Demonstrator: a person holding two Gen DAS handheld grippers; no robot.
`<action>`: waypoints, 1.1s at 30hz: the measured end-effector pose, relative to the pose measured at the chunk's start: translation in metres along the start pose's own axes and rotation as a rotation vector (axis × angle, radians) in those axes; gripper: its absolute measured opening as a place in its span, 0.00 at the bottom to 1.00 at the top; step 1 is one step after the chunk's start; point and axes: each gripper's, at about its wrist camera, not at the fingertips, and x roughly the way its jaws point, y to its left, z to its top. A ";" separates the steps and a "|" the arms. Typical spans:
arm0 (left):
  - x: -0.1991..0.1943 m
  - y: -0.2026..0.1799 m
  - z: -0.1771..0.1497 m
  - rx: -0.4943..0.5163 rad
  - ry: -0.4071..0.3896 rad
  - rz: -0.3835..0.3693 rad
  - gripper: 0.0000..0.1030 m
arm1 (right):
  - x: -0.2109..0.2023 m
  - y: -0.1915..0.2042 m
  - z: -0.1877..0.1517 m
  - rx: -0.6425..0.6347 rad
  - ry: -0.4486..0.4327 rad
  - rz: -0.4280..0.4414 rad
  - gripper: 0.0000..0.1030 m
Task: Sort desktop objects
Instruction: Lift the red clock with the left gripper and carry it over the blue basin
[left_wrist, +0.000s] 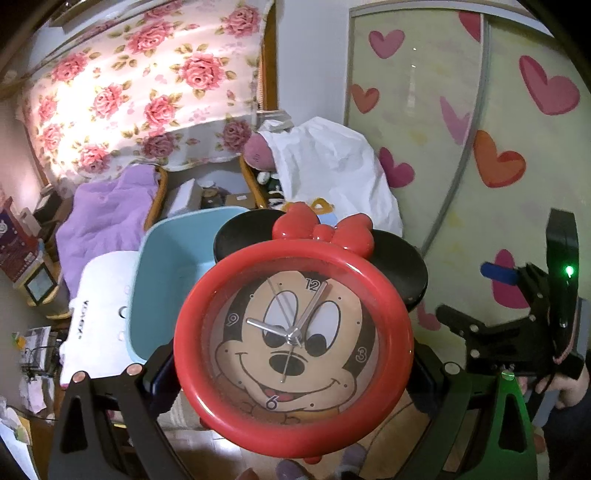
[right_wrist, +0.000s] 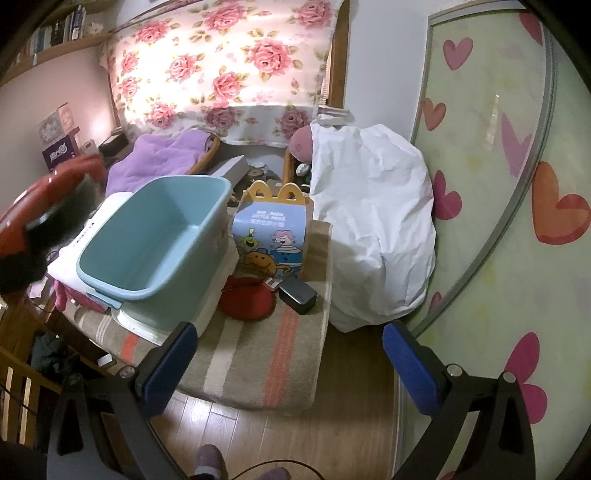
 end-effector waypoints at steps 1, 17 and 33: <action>-0.001 0.003 0.002 -0.002 -0.002 0.010 0.96 | 0.000 0.000 0.000 -0.001 0.001 0.000 1.00; -0.007 0.059 0.041 -0.084 -0.049 0.117 0.96 | 0.008 0.018 0.005 -0.020 0.009 0.006 1.00; 0.021 0.090 0.069 -0.099 -0.022 0.119 0.96 | 0.020 0.035 0.011 -0.029 0.027 -0.002 1.00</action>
